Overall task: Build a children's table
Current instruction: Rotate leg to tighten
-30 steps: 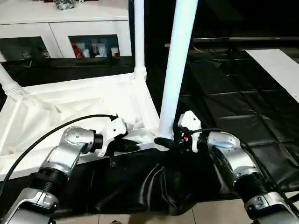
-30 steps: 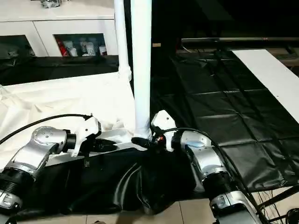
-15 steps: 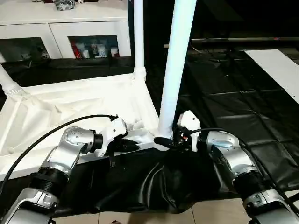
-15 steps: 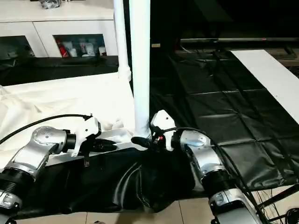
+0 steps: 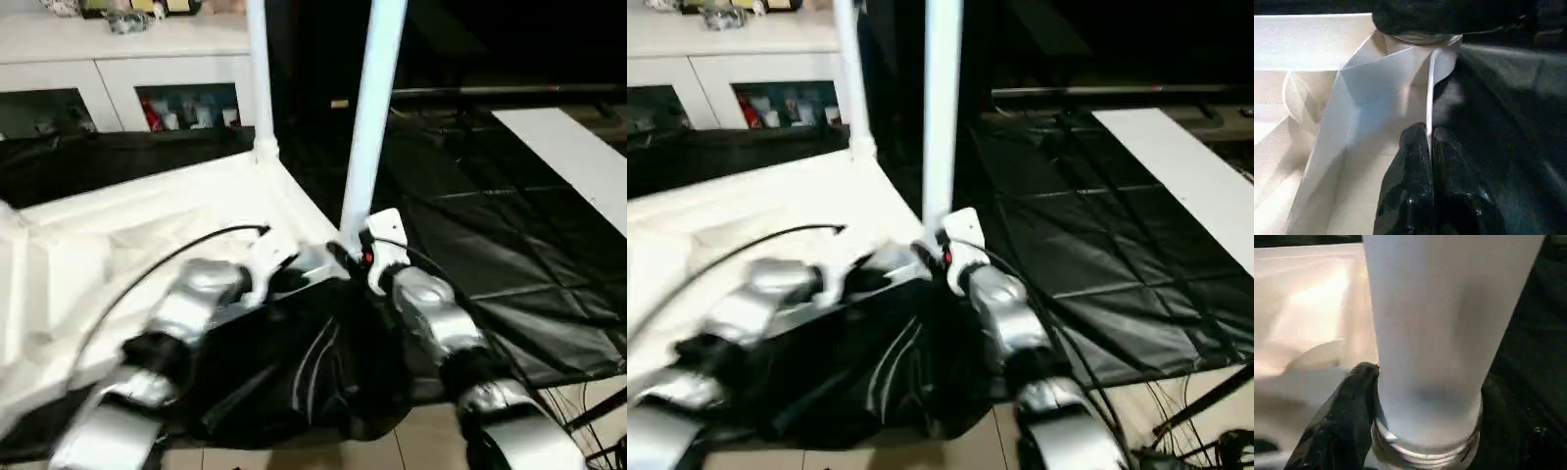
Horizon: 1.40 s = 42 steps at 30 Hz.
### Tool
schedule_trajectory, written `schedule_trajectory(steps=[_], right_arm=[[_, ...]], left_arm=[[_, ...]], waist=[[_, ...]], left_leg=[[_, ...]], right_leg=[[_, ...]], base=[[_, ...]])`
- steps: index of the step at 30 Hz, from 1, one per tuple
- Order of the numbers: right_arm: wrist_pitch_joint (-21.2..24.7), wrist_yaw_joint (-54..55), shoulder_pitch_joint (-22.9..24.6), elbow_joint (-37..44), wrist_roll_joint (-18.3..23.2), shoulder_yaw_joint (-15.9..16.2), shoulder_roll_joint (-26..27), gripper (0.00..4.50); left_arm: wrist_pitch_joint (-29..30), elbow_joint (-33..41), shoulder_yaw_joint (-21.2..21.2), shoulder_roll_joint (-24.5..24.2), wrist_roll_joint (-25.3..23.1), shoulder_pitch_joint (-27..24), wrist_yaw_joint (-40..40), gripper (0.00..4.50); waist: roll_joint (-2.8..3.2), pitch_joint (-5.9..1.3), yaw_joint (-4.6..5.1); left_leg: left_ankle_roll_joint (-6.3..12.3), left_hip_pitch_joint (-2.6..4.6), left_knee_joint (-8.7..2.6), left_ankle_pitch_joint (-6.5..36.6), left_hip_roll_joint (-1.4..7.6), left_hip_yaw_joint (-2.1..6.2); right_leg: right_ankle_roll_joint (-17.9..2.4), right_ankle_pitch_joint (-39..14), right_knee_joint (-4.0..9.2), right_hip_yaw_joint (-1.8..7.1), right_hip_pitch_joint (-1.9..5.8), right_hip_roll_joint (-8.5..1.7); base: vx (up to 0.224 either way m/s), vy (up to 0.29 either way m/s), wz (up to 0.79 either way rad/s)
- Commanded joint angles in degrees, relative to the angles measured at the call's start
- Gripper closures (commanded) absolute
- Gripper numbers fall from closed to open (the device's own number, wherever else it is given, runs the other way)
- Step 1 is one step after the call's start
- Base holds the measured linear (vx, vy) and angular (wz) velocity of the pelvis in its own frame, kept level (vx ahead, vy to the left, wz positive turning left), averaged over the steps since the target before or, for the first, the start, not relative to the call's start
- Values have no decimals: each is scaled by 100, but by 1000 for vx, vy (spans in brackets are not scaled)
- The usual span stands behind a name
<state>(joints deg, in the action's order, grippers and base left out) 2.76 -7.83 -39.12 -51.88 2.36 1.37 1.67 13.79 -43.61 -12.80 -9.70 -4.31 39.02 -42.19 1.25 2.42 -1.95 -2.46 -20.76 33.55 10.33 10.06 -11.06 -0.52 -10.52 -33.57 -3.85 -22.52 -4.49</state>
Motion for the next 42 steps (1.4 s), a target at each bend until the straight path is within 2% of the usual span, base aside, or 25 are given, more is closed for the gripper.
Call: schedule_trajectory(steps=[1,3,7,8,10,11,12,13,14,15,16,18,20,24,25,27,29,30,32,33,34,36,38,40,42], right_arm=[[218,129,33,-487,95,107,563,186],[197,159,-2,-529,67,123,601,186],[177,40,-99,-641,127,-5,692,186],[167,-66,-103,-618,228,-102,716,186],[140,-123,-111,-611,283,-171,731,130],[101,-187,-104,-583,294,-178,728,114],[45,-235,-94,-515,235,-120,683,107],[30,-280,-76,-444,205,-72,641,107],[8,-306,-58,-361,175,-30,585,80],[-1,-303,-35,-271,153,-10,525,72],[-46,-315,16,-98,47,24,371,69],[-84,-361,66,33,-10,48,267,69],[-184,-650,244,485,-1,27,35,69],[-302,-866,483,1045,-142,112,-375,69],[-144,-1346,710,1519,-65,172,-672,69],[-47,-1684,849,1776,-28,272,-859,69],[26,-2186,1029,2069,6,430,-1109,69],[41,-2910,1244,2394,70,643,-1455,69],[42,-3117,1300,2478,101,696,-1549,69],[94,-3686,1428,2683,220,848,-1790,69],[146,-4104,1495,2818,328,930,-1977,69],[118,-4252,1488,2827,371,944,-2030,69],[171,-4402,1483,2890,477,922,-2065,69],[163,-4557,1412,2895,592,881,-2035,69],[104,-4671,1382,2885,648,889,-2016,69]], left_arm=[[91,-431,206,318,-31,196,1026,450],[96,-494,215,359,-38,237,1089,450],[67,-557,215,358,-86,262,1100,450],[36,-550,204,324,-105,244,1060,450],[19,-558,203,311,-108,241,1046,450],[10,-547,202,294,-107,226,1018,450],[-75,-518,169,244,-127,188,922,450],[-95,-479,149,218,-134,158,862,450],[-147,-431,120,185,-143,127,777,450],[-202,-369,98,157,-142,91,698,450],[-246,-208,64,85,-139,9,539,450],[-272,-89,36,30,-138,-49,432,450],[-272,200,9,-124,-73,-200,114,450],[-464,523,-113,-414,-45,-410,-382,450],[-454,652,-136,-620,-47,-509,-569,450],[-512,701,-132,-715,-49,-548,-642,450],[-513,795,-95,-823,16,-609,-804,450],[-607,992,-85,-985,177,-730,-1224,450],[-573,1063,-80,-1030,226,-765,-1339,450],[-733,1168,-115,-1146,270,-822,-1603,450],[-769,1308,-128,-1257,370,-870,-1923,450],[-769,1404,-142,-1319,442,-896,-2118,450],[-689,1619,-184,-1428,578,-958,-2411,450],[-415,2024,-267,-1565,843,-1066,-2885,450],[-364,2178,-312,-1612,894,-1109,-3024,450]], waist=[[-1,-203,79],[4,-186,104],[8,-213,141],[-3,-210,143],[-11,-216,143],[10,-215,146],[12,-208,166],[-15,-215,263],[-7,-235,277],[-23,-248,301],[-28,-265,304],[-57,-266,295],[-55,-251,242],[-100,-280,102],[-123,-272,49],[-125,-281,-13],[-135,-287,-54],[-81,-294,-84],[-97,-336,-82],[-88,-361,-83],[-99,-363,-89],[-108,-368,-99],[-95,-378,-132],[-162,-351,-163],[-99,-333,-183]], left_leg=[[-212,234,-466,3005,274,269],[-247,324,-461,3402,259,284],[-252,247,-547,3550,273,328],[-244,248,-548,3568,268,323],[-205,264,-532,3544,253,318],[-196,260,-536,3547,256,321],[-191,233,-543,3574,252,329],[-165,121,-584,3538,249,380],[-170,72,-599,3449,262,397],[-163,32,-606,3357,274,419],[-145,74,-578,3283,285,395],[-83,67,-564,3088,286,365],[31,86,-543,2834,295,315],[216,25,-526,1984,301,237],[305,43,-504,1895,298,203],[355,71,-483,1774,301,181],[368,49,-461,1576,292,154],[389,86,-447,1531,298,144],[478,16,-420,1166,315,116],[582,-12,-394,911,299,111],[689,-16,-372,728,312,100],[760,-7,-347,582,313,79],[786,-4,-339,521,335,79],[759,12,-352,584,359,68],[612,45,-366,788,377,65]], right_leg=[[-448,-3607,689,136,15,-402],[-376,-3671,752,79,-21,-389],[-374,-3375,721,74,66,-420],[-383,-3367,724,74,58,-422],[-411,-3432,738,96,33,-466],[-416,-3423,735,104,33,-474],[-408,-3419,728,99,40,-468],[-343,-3477,695,64,131,-475],[-362,-3392,662,80,174,-490],[-433,-3285,645,96,179,-509],[-581,-3060,664,128,127,-533],[-711,-2813,655,144,124,-537],[-851,-2698,659,171,113,-553],[-971,-2033,571,216,173,-540],[-945,-2010,561,233,147,-514],[-940,-2045,541,254,131,-501],[-993,-1823,494,277,134,-471],[-1071,-1706,476,287,115,-466],[-1224,-1095,374,281,196,-449],[-1332,-667,324,261,232,-425],[-1432,-341,277,266,233,-427],[-1537,-127,252,260,227,-412],[-1586,-94,217,256,236,-423],[-1588,-408,224,253,210,-426],[-1544,-701,256,265,168,-418]], base=[[0,0,0],[0,0,0],[-8,54,-7],[-3,54,-8],[0,0,0],[0,0,0],[0,0,0],[6,16,-18],[6,16,-18],[2,10,-18],[0,0,0],[0,0,0],[0,0,0],[0,0,0],[0,0,0],[28,-27,4],[58,-54,7],[62,-51,11],[76,-35,6],[76,-22,-2],[59,-18,-3],[30,-9,-2],[0,0,0],[0,0,0],[0,0,0]])
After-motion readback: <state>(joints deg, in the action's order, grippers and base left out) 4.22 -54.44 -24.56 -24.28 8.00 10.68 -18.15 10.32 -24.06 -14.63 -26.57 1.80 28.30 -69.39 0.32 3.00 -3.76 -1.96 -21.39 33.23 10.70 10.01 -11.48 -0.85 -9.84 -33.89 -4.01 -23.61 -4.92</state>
